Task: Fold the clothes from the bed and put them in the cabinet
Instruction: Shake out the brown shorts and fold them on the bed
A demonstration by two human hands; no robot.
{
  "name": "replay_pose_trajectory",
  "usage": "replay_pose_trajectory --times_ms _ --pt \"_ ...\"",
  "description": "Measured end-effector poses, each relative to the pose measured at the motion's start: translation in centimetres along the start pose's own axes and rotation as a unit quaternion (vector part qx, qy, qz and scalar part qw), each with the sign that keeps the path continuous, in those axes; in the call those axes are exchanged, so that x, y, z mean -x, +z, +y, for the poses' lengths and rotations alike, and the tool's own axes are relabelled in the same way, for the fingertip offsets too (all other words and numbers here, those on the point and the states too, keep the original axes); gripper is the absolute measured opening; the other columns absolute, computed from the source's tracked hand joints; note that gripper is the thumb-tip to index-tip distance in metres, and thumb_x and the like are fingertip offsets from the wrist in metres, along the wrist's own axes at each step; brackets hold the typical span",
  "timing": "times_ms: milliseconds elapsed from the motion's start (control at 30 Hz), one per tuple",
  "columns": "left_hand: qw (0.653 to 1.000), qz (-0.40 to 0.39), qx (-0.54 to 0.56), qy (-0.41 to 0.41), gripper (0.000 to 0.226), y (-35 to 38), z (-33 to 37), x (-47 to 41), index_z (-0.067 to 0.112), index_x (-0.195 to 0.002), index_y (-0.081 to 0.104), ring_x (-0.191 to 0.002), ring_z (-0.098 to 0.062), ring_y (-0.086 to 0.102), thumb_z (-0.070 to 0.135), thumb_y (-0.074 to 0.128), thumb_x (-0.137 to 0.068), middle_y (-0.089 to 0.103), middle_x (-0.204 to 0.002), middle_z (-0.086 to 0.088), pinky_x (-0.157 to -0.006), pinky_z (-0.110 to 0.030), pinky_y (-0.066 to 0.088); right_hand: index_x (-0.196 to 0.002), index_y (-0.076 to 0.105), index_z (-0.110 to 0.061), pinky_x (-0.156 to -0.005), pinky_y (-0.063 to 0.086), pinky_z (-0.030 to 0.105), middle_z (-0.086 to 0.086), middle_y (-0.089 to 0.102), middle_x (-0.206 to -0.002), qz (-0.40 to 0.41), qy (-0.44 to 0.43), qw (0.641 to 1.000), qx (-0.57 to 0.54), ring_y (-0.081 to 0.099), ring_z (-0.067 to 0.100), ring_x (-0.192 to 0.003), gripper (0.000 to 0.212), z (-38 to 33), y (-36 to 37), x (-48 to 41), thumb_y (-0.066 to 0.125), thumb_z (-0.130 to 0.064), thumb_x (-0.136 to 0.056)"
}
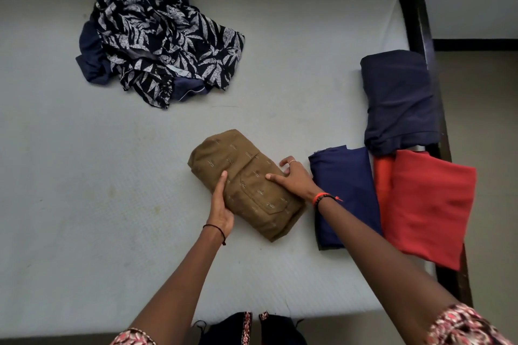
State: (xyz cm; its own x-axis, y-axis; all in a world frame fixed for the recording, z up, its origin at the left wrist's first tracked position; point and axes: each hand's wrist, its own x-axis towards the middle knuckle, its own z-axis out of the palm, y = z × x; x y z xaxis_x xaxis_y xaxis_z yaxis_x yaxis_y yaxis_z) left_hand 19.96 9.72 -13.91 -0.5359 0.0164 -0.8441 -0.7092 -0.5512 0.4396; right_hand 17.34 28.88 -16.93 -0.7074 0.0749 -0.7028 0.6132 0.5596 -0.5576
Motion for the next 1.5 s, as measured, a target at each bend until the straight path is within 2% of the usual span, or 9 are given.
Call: replay_pose_trajectory --times_ms 233,367,467,667,867,1000,1133,1333,1500 --pt "0.985 -0.125 0.038 -0.113 0.054 0.1 2.7 2.0 0.008 -0.132 0.050 -0.116 -0.033 0.059 0.041 0.053 -0.089 0.059 -0.128 -0.019 -0.091 -0.048 0.051 -0.117 0.060 -0.019 -0.091 0.051 0.028 -0.002 0.067 -0.110 -0.160 0.039 0.974 -0.153 0.064 0.010 -0.098 0.064 -0.2 -2.6 3.7 0.073 -0.059 -0.069" --pt "0.961 -0.199 0.014 -0.190 0.086 0.8 3.3 3.3 0.004 -0.135 0.046 -0.123 -0.036 0.052 0.038 0.083 -0.066 0.051 -0.135 -0.023 -0.096 -0.052 0.047 -0.115 0.057 -0.016 -0.094 0.049 0.026 0.002 0.065 -0.118 -0.306 0.063 0.897 -0.314 0.063 0.016 -0.108 0.081 0.5 -4.6 7.3 0.086 -0.053 -0.050" --pt "0.939 -0.242 -0.003 -0.244 0.093 2.5 2.9 4.2 0.003 -0.133 0.048 -0.123 -0.036 0.052 0.035 0.089 -0.056 0.050 -0.136 -0.023 -0.100 -0.053 0.044 -0.118 0.052 -0.016 -0.089 0.051 0.030 0.004 0.065 -0.115 -0.329 0.097 0.853 -0.394 0.062 0.019 -0.106 0.096 1.6 -5.3 10.0 0.093 -0.048 -0.036" --pt "0.904 -0.286 -0.041 -0.315 0.089 7.1 0.6 4.6 0.004 -0.137 0.044 -0.128 -0.035 0.047 0.036 0.084 -0.064 0.047 -0.139 -0.022 -0.110 -0.050 0.033 -0.113 0.058 -0.009 -0.080 0.055 0.031 0.009 0.071 -0.106 -0.244 0.106 0.826 -0.497 0.069 0.020 -0.095 0.094 5.6 -8.7 14.4 0.096 -0.039 -0.033" --pt "0.903 -0.297 -0.064 -0.304 0.076 12.2 -2.3 3.7 0.007 -0.136 0.047 -0.125 -0.033 0.051 0.038 0.077 -0.073 0.051 -0.136 -0.020 -0.106 -0.050 0.039 -0.116 0.059 -0.014 -0.093 0.048 0.044 0.010 0.069 -0.111 -0.101 0.073 0.886 -0.448 0.064 0.024 -0.101 0.093 9.1 -12.9 15.2 0.092 -0.047 -0.035" --pt "0.937 -0.240 -0.078 -0.240 0.056 15.0 -4.4 2.9 0.010 -0.136 0.047 -0.118 -0.031 0.057 0.035 0.061 -0.088 0.060 -0.127 -0.016 -0.099 -0.050 0.046 -0.108 0.062 -0.009 -0.073 0.056 0.023 0.012 0.069 -0.106 0.024 0.062 0.888 -0.455 0.067 0.016 -0.087 0.049 9.9 -13.8 13.5 0.083 -0.025 -0.066" --pt "0.947 -0.154 -0.227 -0.168 0.054 14.9 -7.3 3.2 0.022 -0.135 0.039 -0.122 -0.022 0.048 0.041 0.059 -0.089 0.052 -0.131 -0.001 -0.094 -0.047 0.045 -0.110 0.060 -0.007 -0.073 0.054 0.026 0.010 0.068 -0.101 0.127 0.130 0.902 -0.391 0.064 0.017 -0.084 0.028 11.8 -12.6 11.7 0.068 -0.011 -0.084" --pt "0.879 -0.117 -0.440 -0.145 0.069 10.9 -11.2 5.2 0.019 -0.138 0.035 -0.122 -0.026 0.050 0.041 0.069 -0.082 0.047 -0.134 -0.004 -0.096 -0.046 0.044 -0.108 0.061 -0.003 -0.077 0.053 0.029 0.015 0.068 -0.108 0.164 0.149 0.921 -0.320 0.064 0.023 -0.092 0.032 12.9 -10.7 11.2 0.072 -0.018 -0.082" --pt "0.886 -0.101 -0.448 -0.064 0.049 10.3 -12.9 5.4 0.010 -0.125 0.048 -0.102 -0.024 0.060 0.026 0.070 -0.084 0.059 -0.125 -0.014 -0.085 -0.036 0.054 -0.109 0.059 -0.005 -0.083 0.051 0.031 0.013 0.066 -0.109 0.154 0.149 0.939 -0.270 0.063 0.023 -0.095 0.035 12.8 -10.8 12.0 0.073 -0.021 -0.081"
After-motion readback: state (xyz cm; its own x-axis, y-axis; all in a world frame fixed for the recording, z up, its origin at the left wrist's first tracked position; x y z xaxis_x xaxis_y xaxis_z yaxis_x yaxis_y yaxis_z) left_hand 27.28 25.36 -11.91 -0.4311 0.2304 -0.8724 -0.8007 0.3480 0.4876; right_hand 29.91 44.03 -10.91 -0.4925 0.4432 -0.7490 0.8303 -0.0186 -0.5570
